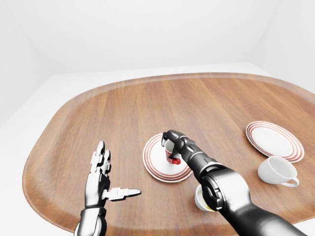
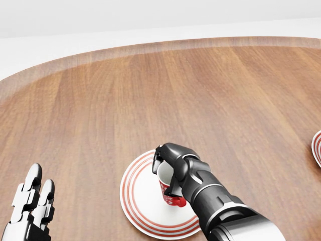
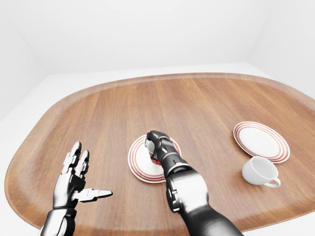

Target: Put the red mug on the left plate.

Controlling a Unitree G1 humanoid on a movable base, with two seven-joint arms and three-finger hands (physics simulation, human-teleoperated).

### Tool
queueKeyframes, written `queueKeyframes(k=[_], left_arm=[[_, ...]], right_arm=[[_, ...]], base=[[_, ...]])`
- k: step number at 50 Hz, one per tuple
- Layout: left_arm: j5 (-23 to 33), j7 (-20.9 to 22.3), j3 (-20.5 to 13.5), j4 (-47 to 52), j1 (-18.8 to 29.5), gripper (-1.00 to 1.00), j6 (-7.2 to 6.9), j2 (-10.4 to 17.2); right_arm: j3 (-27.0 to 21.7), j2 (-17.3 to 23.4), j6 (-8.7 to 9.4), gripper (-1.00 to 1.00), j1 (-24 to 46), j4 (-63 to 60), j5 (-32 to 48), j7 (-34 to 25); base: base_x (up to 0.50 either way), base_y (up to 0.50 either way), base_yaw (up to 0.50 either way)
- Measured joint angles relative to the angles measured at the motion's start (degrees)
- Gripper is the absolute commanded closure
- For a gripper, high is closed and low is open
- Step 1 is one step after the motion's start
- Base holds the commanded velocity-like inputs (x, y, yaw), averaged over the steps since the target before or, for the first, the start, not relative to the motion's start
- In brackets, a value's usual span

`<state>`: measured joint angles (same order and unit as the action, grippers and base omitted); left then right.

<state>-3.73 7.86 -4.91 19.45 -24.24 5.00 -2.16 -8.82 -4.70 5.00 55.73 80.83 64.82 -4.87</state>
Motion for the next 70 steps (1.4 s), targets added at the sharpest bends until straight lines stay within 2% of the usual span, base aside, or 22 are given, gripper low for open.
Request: queueKeyframes(k=[27,41,49,59,70], left_arm=[[-0.5,0.6,-0.5,0.0,-0.2,-1.0,0.0,-0.1],[-0.7,0.8,-0.9,-0.1,0.0,-1.0,0.0,-0.3],[-0.8,0.9,-0.9,-0.1,0.0,-1.0,0.0,-0.3],[-0.8,0.9,-1.0,-0.2,0.0,-1.0,0.0,-0.4],[-0.9,1.0,-1.1,-0.2,-0.1,-1.0,0.0,-0.4]], right_arm=[[-2.0,-0.2,-0.17,1.0,-1.9,0.1,2.0,0.4],[-2.7,0.0,-4.54,1.0,-1.5,-0.1,-0.3,8.3],[-2.6,0.1,-5.66,1.0,-1.7,-0.3,-1.0,10.4],[-2.6,0.1,-5.75,1.0,-1.9,-0.3,-1.4,10.7],[-2.9,0.0,-4.54,1.0,-2.4,-0.3,-0.3,10.3]], base=[[0.0,0.0,0.0],[0.0,0.0,0.0],[0.0,0.0,0.0],[0.0,0.0,0.0],[0.0,0.0,0.0]])
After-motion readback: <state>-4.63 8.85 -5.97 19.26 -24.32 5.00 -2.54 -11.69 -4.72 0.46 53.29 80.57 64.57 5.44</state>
